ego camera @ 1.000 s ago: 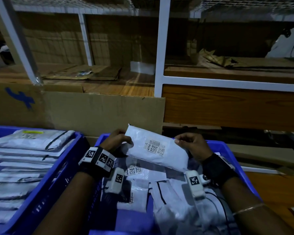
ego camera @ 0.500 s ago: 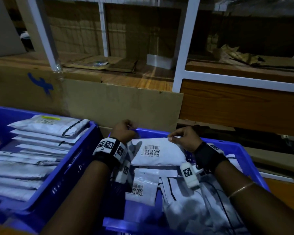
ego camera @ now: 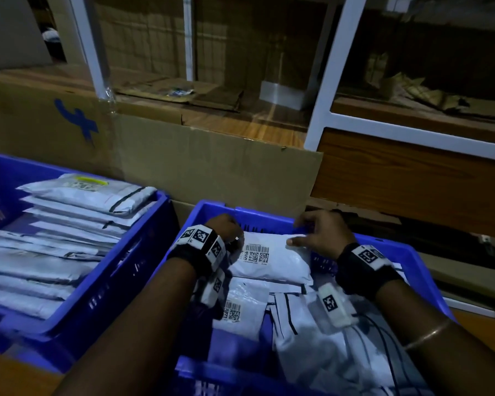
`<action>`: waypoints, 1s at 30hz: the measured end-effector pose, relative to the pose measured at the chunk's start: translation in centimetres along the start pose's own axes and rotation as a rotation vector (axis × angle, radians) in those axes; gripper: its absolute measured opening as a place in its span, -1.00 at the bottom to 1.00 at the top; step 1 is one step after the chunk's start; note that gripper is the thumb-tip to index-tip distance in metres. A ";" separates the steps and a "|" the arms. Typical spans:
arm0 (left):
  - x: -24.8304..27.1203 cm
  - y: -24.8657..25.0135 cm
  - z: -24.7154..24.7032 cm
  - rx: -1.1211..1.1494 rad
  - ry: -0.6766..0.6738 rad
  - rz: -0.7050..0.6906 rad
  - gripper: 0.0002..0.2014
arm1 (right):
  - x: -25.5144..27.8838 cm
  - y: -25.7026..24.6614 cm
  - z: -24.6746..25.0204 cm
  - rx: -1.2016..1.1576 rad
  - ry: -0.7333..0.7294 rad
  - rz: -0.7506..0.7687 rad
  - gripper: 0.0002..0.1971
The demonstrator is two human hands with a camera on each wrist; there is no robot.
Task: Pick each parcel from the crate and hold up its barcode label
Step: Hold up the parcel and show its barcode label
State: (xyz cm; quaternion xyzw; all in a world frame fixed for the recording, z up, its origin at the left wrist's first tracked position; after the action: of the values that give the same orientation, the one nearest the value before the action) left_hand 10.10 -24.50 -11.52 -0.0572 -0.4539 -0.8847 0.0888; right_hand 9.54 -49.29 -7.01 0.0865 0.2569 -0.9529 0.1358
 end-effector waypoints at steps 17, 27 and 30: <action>0.3 0.6 -0.4 -0.113 0.010 -0.108 -0.84 | 1.2 -1.8 -4.2 0.226 -0.355 0.274 -0.55; 0.0 0.2 -0.6 -0.124 0.015 -0.056 -0.80 | 1.2 -2.4 -5.3 0.316 -0.404 0.367 -0.55; -0.1 0.2 -0.6 -0.128 0.015 -0.049 -0.79 | 1.2 -2.4 -5.4 0.321 -0.403 0.364 -0.57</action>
State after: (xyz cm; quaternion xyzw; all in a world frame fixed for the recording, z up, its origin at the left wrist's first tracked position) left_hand 10.23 -25.04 -11.73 -0.0450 -0.3971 -0.9142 0.0669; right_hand 8.21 -44.76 -10.76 -0.0394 0.0514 -0.9393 0.3369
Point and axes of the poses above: each hand's wrist, its own x-axis away from the middle knuckle, its own z-axis out of the back of the hand, y = z × x, the point moved 2 cm from there along -x, towards the middle knuckle, and after that the axes turned 6 degrees about y, right-handed, at the moved point
